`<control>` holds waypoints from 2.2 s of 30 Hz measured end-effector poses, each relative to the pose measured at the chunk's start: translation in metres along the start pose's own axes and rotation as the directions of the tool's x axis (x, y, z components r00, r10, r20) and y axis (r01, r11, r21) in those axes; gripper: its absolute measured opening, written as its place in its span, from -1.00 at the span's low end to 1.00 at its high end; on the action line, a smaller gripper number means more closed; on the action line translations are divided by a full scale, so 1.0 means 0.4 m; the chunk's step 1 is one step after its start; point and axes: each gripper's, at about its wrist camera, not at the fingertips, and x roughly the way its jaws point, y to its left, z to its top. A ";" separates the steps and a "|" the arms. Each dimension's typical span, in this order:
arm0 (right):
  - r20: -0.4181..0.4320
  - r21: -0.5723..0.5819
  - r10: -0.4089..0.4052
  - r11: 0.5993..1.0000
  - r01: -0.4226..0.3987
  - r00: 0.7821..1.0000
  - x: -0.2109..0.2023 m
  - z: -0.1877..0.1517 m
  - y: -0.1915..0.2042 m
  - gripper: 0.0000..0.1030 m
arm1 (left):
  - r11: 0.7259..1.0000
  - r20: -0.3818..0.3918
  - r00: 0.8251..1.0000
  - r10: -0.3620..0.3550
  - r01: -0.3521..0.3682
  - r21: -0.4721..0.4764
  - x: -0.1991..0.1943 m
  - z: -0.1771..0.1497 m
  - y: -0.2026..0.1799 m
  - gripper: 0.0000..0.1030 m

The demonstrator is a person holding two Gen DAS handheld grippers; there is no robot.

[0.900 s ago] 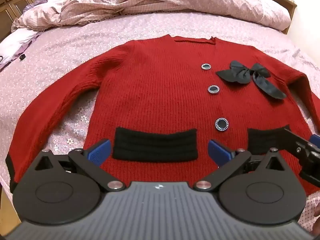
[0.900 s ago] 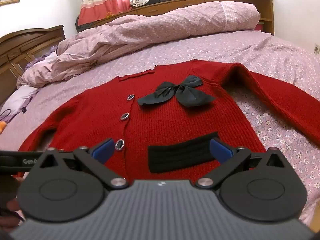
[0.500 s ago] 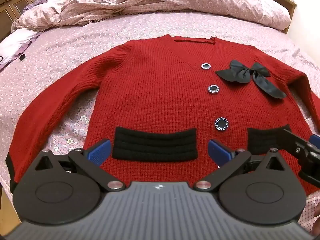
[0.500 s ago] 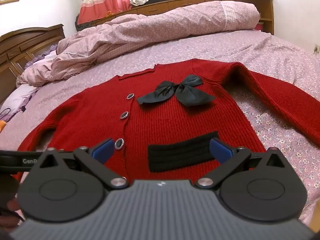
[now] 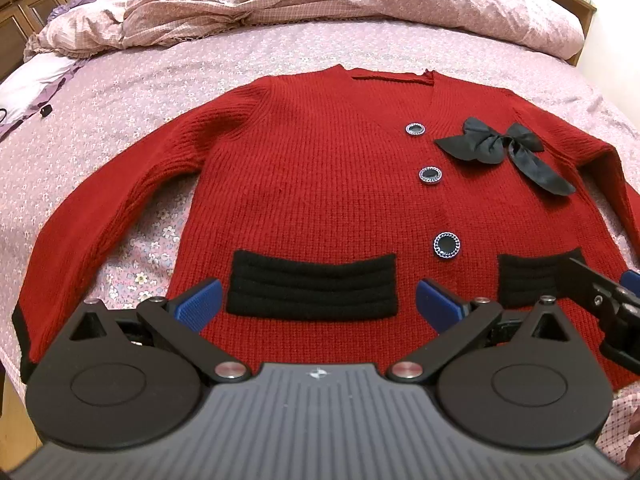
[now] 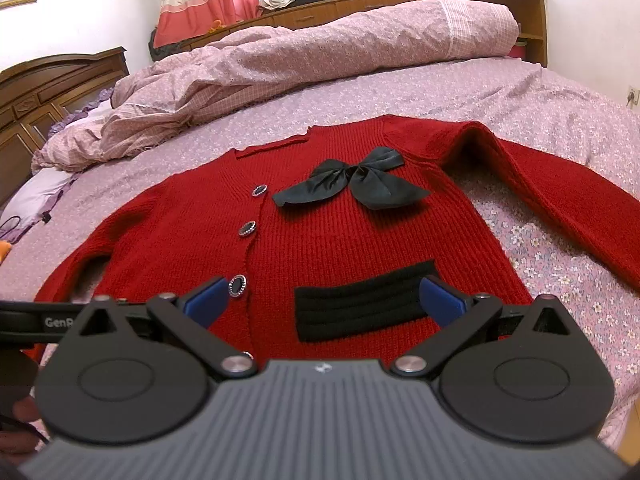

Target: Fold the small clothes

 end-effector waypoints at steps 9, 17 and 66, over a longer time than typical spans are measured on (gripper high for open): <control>-0.002 0.000 -0.001 1.000 0.001 1.000 0.001 0.000 -0.001 1.00 | 1.000 -0.002 1.000 0.000 0.000 0.000 0.000 0.000 0.000 1.00; -0.003 0.000 -0.001 1.000 0.001 1.000 0.003 0.000 -0.002 1.00 | 1.000 -0.003 1.000 0.000 0.000 0.001 0.000 0.000 0.000 1.00; 0.020 0.067 0.005 0.998 -0.006 1.000 0.003 0.014 -0.051 1.00 | 0.999 -0.013 1.000 -0.008 0.008 0.035 0.009 0.033 -0.009 1.00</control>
